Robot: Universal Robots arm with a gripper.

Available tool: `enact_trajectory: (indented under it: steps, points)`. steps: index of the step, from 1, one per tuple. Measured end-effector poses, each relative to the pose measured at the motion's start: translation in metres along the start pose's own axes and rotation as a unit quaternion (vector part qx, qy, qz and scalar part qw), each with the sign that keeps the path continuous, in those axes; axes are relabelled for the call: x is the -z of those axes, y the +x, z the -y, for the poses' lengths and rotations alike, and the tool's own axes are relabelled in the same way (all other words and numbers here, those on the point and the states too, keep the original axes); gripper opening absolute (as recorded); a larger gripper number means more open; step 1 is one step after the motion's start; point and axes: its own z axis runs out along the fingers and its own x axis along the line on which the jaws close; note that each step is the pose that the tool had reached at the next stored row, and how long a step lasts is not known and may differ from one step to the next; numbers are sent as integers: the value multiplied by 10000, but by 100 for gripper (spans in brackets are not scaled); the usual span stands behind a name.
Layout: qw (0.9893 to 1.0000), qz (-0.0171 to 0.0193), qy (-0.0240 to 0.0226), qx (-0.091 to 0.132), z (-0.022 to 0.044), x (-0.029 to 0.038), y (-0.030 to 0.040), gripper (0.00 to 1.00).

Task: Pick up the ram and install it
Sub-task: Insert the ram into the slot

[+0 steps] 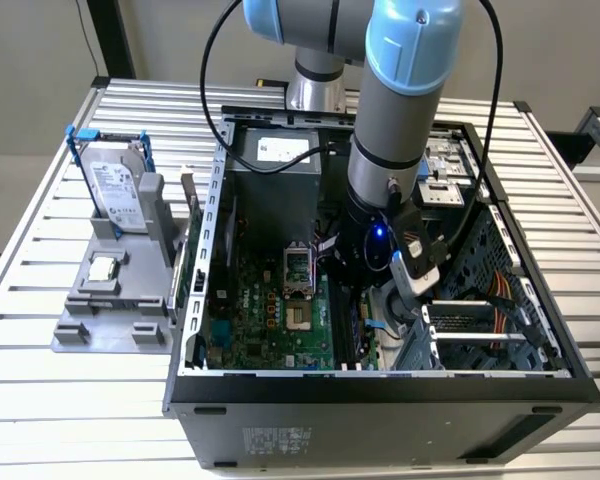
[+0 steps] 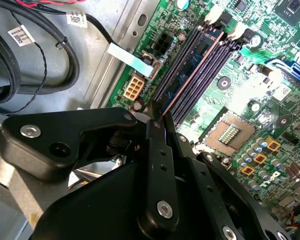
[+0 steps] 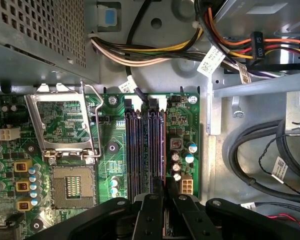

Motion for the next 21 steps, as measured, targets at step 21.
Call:
enact_trajectory:
  steps: [21]
  points:
    - [9999,4,-14,114,-2,-63,-2,0]
